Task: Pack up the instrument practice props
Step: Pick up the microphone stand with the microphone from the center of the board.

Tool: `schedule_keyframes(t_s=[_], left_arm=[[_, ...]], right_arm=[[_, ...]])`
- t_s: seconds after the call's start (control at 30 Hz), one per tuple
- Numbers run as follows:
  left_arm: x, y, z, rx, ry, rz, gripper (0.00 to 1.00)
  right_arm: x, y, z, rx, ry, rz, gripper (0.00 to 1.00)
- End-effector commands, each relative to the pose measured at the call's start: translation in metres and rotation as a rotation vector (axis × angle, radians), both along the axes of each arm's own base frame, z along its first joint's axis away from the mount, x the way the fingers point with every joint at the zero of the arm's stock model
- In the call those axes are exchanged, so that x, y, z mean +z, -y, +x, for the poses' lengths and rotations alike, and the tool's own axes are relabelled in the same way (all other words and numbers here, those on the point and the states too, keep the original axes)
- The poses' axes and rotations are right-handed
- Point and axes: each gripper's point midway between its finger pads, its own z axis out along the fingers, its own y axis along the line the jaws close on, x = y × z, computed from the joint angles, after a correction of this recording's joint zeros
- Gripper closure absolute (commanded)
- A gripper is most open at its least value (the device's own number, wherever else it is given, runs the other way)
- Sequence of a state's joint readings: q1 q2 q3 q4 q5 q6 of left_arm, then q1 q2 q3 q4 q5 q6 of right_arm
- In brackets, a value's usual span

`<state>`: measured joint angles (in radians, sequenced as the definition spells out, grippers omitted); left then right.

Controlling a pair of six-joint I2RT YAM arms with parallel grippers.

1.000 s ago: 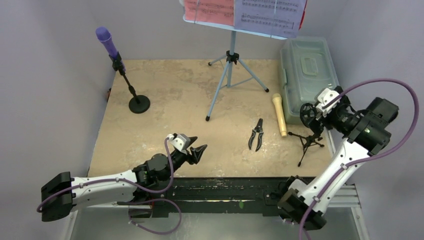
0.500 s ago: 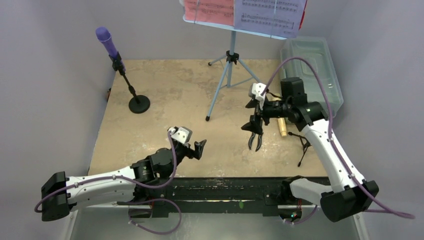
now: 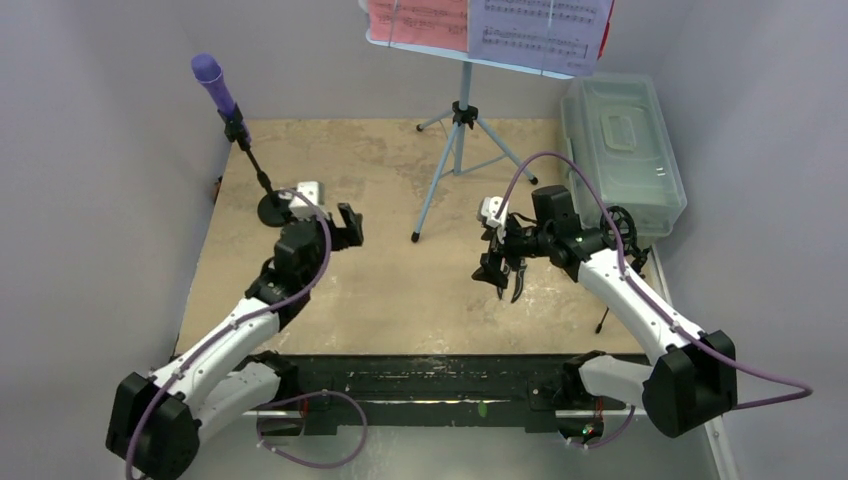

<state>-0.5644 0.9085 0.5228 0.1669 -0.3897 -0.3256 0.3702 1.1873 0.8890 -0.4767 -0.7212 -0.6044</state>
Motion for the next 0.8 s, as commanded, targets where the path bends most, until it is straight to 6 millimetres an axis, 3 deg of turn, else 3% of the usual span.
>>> schedule_keyframes(t_s=[0.0,0.13,0.27,0.47,0.77], left_arm=[[0.054,-0.029,0.038,0.025,0.083,-0.328,0.14],[0.067,-0.097,0.064,0.211,0.133,-0.42,0.15],[0.071,-0.144,0.088,0.313,0.155,-0.409,0.23],[0.057,-0.178,0.106,0.37,0.229,-0.224,0.32],[0.04,-0.207,0.113,0.406,0.334,-0.142,0.45]], right_arm=[[0.016,-0.004,0.006,0.007,0.09,0.038,0.01],[0.015,-0.003,0.003,0.025,0.088,0.033,0.01],[0.012,-0.002,0.001,0.035,0.087,0.023,0.01],[0.011,-0.003,-0.003,0.056,0.08,0.022,0.01],[0.006,-0.003,-0.007,0.083,0.067,0.015,0.01]])
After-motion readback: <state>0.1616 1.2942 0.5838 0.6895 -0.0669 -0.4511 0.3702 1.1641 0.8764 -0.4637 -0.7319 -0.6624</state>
